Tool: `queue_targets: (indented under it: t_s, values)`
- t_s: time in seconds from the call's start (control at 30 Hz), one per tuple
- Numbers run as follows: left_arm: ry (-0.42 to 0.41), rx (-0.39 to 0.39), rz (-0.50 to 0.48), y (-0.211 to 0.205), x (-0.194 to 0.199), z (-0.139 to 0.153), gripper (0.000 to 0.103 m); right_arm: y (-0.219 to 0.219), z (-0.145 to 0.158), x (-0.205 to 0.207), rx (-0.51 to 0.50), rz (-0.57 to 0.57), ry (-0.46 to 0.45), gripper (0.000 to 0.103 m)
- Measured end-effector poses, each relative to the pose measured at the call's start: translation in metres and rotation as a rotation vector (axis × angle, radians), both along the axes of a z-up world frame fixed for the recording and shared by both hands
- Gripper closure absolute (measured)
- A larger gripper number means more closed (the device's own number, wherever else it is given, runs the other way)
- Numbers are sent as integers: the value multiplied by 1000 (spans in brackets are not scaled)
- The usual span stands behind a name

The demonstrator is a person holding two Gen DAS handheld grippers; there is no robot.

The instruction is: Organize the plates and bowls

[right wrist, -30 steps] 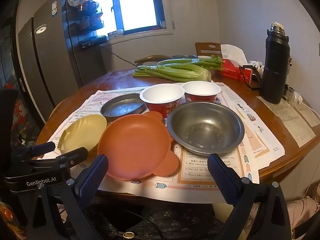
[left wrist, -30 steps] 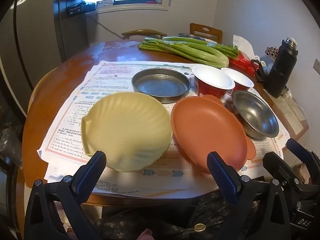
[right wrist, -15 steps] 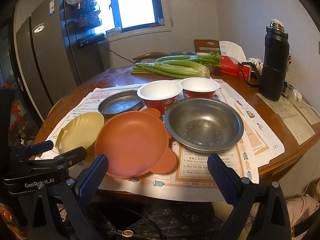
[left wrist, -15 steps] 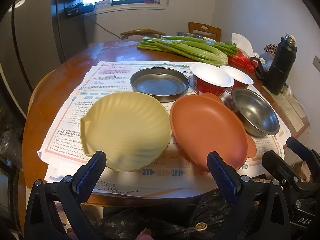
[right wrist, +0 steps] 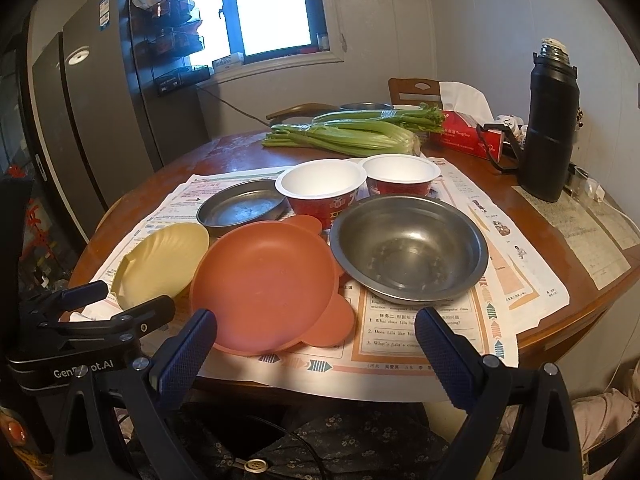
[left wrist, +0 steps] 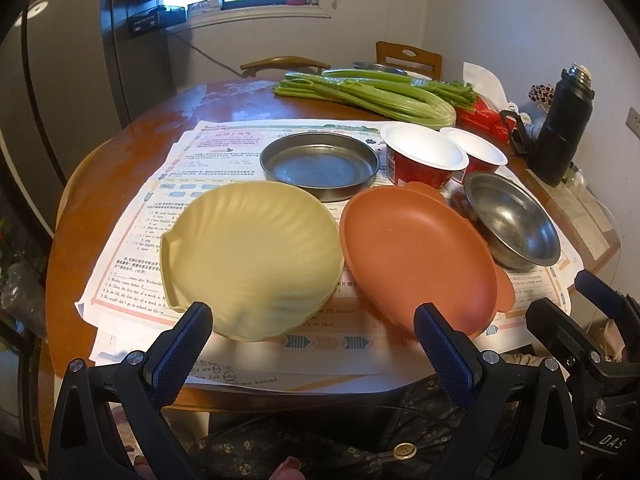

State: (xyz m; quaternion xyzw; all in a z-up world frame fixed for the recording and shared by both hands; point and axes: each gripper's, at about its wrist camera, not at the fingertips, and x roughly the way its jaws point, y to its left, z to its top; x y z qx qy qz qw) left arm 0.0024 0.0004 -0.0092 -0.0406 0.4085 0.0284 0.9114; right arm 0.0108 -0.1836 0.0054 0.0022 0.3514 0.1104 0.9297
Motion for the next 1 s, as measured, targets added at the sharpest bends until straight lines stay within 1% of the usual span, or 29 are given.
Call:
queue_targets:
  t_s: [0.67, 0.9, 1.0]
  values:
    - [-8, 1, 2, 2, -4, 4, 2, -1, 1, 0, 0, 9, -4, 3]
    - [-24, -17, 33, 16, -5, 9, 2, 6, 7, 0, -16, 31, -17, 3]
    - [-36, -25, 59, 28, -7, 11, 2, 13, 12, 1, -25, 54, -37, 3]
